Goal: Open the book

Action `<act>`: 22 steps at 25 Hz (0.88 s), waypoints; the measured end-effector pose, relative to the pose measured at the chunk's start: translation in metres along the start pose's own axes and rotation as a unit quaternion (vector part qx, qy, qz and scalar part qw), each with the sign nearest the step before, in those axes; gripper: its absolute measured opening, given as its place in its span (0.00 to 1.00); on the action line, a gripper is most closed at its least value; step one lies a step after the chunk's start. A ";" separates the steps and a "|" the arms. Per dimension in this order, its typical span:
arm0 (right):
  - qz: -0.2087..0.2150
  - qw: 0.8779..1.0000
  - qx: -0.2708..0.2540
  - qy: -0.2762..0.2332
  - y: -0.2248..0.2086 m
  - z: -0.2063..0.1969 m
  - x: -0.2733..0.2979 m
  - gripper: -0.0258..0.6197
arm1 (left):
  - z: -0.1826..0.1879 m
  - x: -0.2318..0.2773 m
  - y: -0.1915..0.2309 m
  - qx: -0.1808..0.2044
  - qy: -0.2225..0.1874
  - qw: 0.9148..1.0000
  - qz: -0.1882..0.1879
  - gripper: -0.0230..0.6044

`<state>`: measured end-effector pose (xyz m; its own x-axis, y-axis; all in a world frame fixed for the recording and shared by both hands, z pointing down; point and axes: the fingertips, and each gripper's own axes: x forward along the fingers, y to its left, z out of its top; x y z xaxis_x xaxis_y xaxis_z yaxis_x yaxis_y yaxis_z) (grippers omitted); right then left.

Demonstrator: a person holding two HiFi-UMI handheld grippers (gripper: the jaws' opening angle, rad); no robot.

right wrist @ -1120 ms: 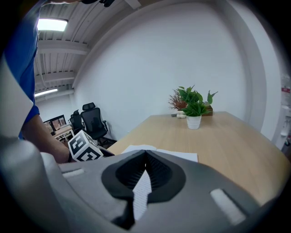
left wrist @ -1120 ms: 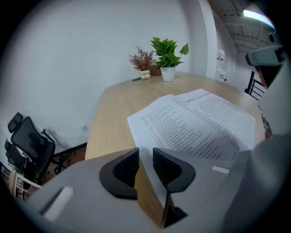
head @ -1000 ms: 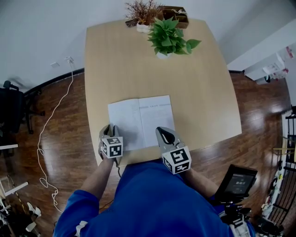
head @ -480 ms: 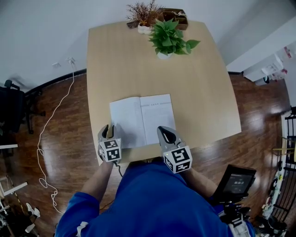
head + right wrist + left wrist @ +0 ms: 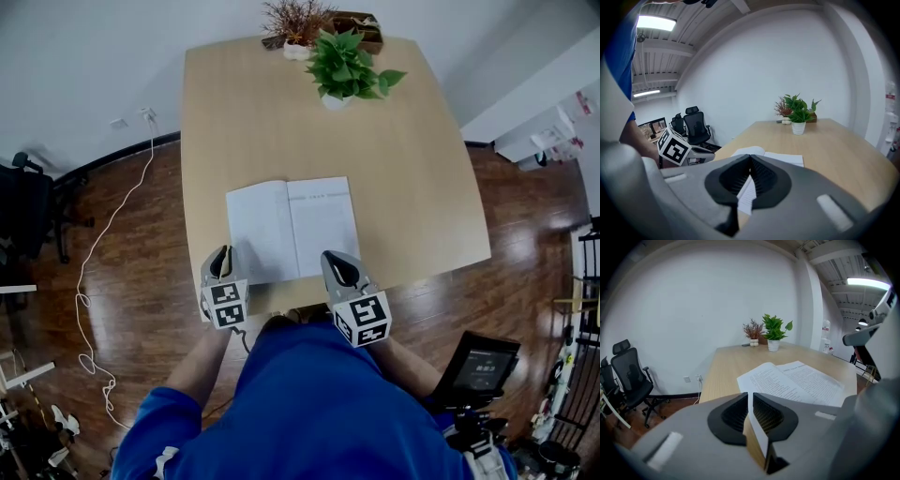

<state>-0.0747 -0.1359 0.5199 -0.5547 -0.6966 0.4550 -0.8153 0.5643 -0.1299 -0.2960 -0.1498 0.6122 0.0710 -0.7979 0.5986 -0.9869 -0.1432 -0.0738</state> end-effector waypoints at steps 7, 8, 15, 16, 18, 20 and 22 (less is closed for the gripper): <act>0.019 1.000 -0.006 -0.017 0.005 0.002 -0.012 0.04 | 0.009 -0.034 -0.026 -0.002 -0.032 0.999 -0.009 0.05; 0.023 1.000 -0.008 -0.019 0.005 0.002 -0.014 0.04 | 0.008 -0.038 -0.032 -0.004 -0.033 0.999 -0.011 0.05; 0.044 0.998 -0.016 -0.029 0.001 -0.002 -0.042 0.04 | 0.033 -0.075 -0.072 -0.014 -0.078 0.997 -0.015 0.05; 0.047 0.998 -0.017 -0.030 0.000 -0.003 -0.046 0.04 | 0.036 -0.080 -0.078 -0.014 -0.083 0.996 -0.017 0.05; 0.052 0.998 -0.019 -0.033 -0.003 -0.005 -0.055 0.04 | 0.040 -0.088 -0.091 -0.015 -0.090 0.996 -0.019 0.05; 0.057 0.997 -0.022 -0.036 -0.004 -0.007 -0.065 0.04 | 0.041 -0.097 -0.105 -0.014 -0.094 0.995 -0.020 0.05; 0.062 0.997 -0.024 -0.040 -0.006 -0.010 -0.076 0.04 | 0.040 -0.105 -0.118 -0.010 -0.096 0.995 -0.021 0.05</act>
<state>-0.0259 -0.0820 0.4948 -0.6635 -0.6522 0.3665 -0.7320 0.6671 -0.1382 -0.1816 -0.0726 0.5255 0.1360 -0.8893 0.4367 -0.9852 -0.1679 -0.0352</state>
